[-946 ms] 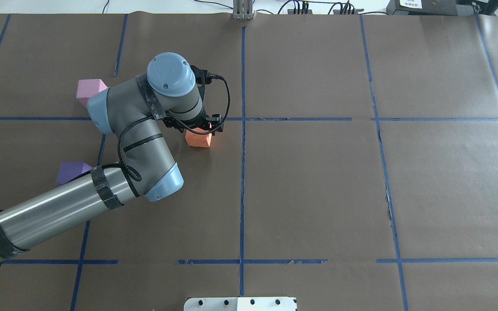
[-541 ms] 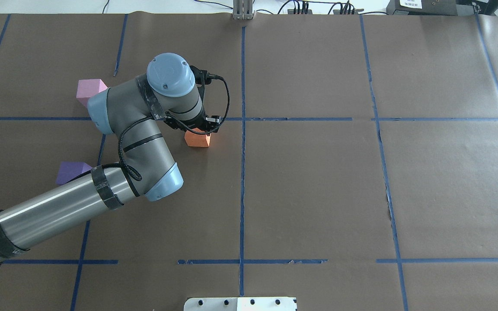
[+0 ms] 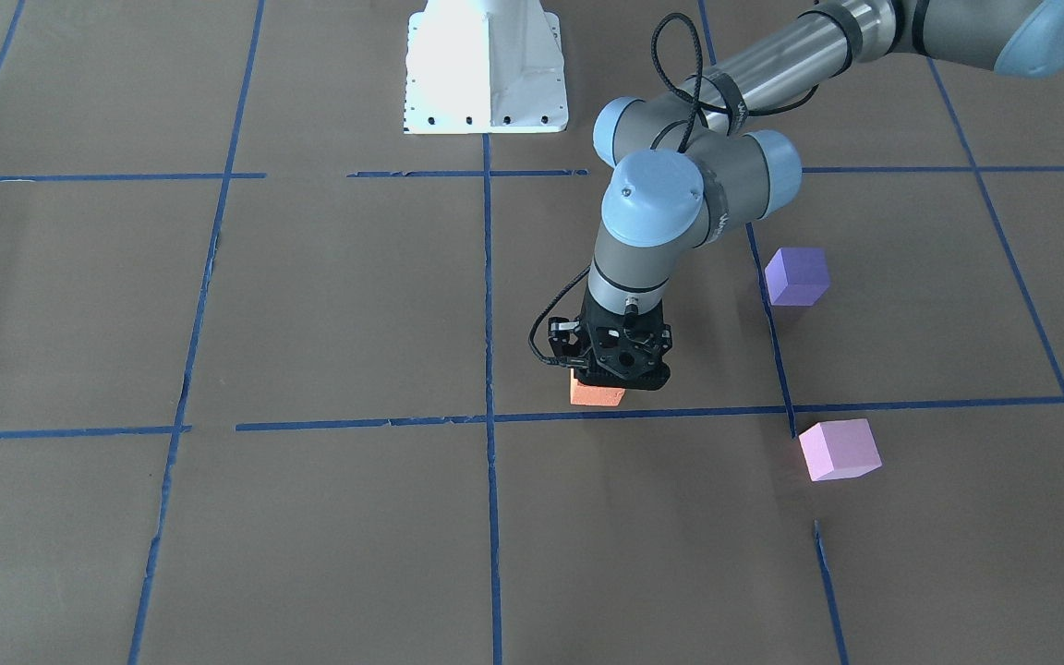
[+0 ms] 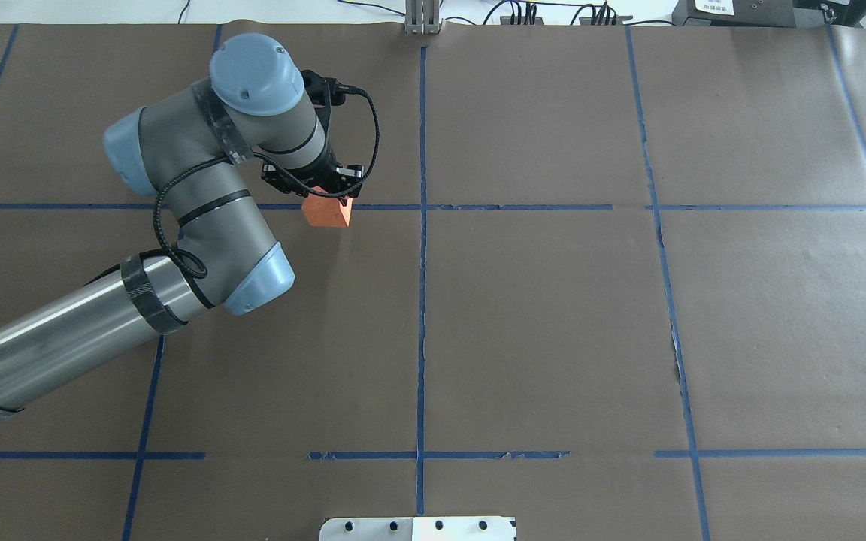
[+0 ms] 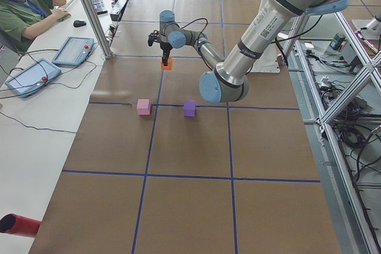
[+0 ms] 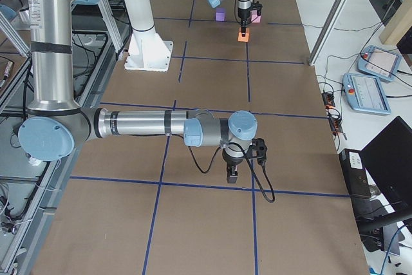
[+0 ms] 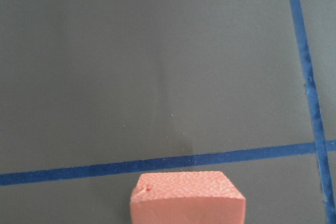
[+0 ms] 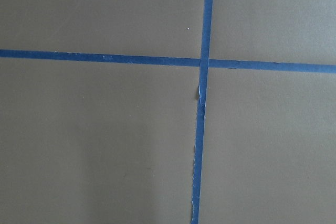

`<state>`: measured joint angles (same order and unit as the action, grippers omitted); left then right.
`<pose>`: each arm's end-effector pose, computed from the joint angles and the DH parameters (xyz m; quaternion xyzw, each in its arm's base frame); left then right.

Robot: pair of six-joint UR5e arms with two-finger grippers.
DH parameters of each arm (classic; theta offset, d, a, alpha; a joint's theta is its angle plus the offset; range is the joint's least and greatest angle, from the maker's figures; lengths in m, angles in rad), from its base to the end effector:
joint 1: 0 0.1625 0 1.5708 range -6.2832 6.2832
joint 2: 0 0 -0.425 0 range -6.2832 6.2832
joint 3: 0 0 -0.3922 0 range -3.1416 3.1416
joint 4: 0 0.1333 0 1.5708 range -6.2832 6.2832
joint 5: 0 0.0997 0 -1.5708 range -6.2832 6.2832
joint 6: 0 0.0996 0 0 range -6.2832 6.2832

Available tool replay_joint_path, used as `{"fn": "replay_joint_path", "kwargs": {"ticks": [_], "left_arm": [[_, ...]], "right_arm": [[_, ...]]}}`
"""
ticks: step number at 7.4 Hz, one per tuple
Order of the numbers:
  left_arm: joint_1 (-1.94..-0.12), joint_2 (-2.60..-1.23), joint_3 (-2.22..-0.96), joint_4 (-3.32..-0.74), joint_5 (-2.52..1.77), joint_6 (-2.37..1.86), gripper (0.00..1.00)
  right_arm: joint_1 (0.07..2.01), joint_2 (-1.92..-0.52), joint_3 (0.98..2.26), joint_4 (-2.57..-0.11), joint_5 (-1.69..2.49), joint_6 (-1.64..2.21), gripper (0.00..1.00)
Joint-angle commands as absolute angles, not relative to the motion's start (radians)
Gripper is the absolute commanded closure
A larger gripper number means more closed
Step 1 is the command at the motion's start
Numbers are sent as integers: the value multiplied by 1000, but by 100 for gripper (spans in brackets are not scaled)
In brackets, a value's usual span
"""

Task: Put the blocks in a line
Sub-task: 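Lift the orange cube and carry it toward the pink cube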

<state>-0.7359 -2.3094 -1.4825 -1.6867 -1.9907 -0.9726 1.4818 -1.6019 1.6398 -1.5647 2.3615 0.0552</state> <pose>0.4812 -0.5609 0.2357 0.0743 0.4068 0.0153 0.9104 0.0195 -0.4850 0.6380 -0.0075 -0.3855 -0.0241 0.9224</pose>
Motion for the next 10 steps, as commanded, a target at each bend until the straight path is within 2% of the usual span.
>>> {"fn": "replay_joint_path", "kwargs": {"ticks": [1, 7, 10], "left_arm": [[-808, -2164, -1627, -1651, -2119, -971, 98], [-913, -2013, -1628, -1664, -2117, -771, 98], [-913, -1896, -1626, -1807, -2117, -767, 98]], "right_arm": [[1482, -1601, 1640, -1565, 2361, 55, 0], [1480, -1603, 1638, -1565, 2361, 55, 0], [1482, -1603, 1638, -1565, 2362, 55, 0]]}}
